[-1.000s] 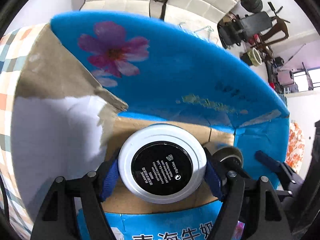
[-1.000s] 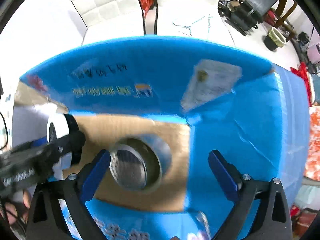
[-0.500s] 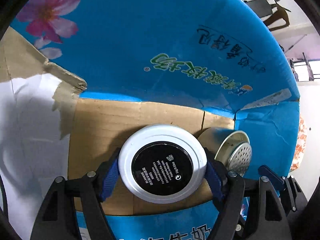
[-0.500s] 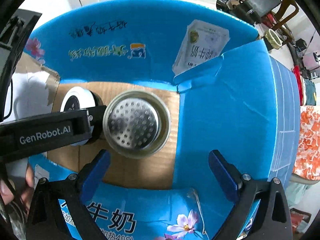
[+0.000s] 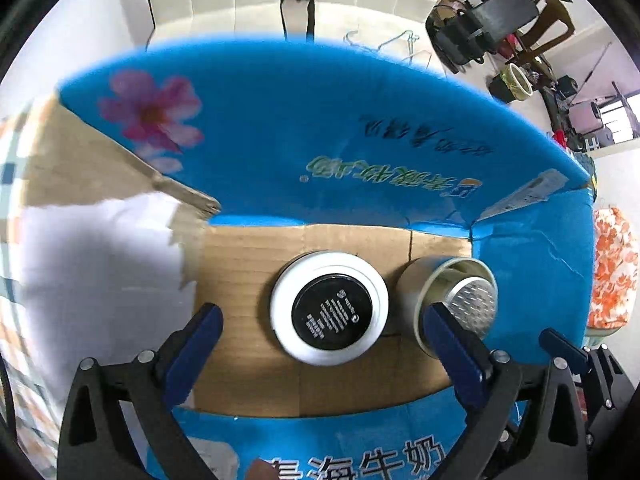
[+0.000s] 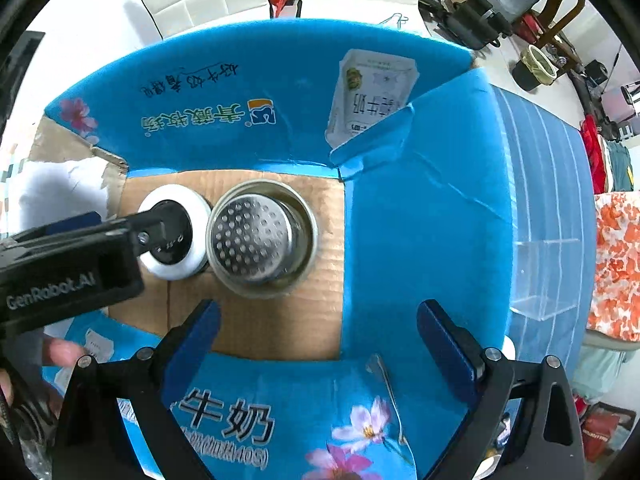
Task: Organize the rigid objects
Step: 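Lower the jar into the box with the left tool while the right tool lowers the cup, then lift both open tools out of the blue box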
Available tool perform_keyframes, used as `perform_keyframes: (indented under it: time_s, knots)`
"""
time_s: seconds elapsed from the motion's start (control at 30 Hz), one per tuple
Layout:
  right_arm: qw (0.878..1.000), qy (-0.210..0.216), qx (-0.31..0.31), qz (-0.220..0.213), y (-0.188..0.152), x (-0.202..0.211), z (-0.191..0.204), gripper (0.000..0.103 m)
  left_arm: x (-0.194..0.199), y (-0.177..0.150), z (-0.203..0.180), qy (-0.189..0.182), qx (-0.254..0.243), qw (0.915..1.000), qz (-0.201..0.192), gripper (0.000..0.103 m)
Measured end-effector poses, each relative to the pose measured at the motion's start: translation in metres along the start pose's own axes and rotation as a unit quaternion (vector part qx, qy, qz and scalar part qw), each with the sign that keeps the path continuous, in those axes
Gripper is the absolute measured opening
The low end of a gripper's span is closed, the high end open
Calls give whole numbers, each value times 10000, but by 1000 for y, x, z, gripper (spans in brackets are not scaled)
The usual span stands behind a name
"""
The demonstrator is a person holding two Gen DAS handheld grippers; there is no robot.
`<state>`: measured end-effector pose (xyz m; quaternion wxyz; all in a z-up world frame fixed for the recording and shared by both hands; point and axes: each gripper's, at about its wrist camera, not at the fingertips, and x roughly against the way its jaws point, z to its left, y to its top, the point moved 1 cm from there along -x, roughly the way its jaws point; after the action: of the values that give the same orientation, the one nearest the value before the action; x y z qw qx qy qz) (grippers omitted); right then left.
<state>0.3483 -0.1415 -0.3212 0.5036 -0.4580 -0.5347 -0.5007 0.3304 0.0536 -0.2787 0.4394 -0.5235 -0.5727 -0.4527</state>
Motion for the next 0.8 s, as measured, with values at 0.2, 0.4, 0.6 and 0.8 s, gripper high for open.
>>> perform_keyframes:
  time_s: [0.2,0.4,0.6,0.8]
  knots:
    - [9992,194,-18,-351,-31,38,8,103,39,-31,-4,321,-164,9979,-539,103]
    - [9963,316,30,-793,-66,92,23,103,76,-71,-1,768,-334,9896,-1167,103]
    - [9922,368,59,-1189,-101,142,26,103,119,-99,-14,961,-397,9820,-1576,103]
    - [9875,531,11,-1486,-130,187,21,103,167,-130,-22,1013,-476,9749,-1926,103]
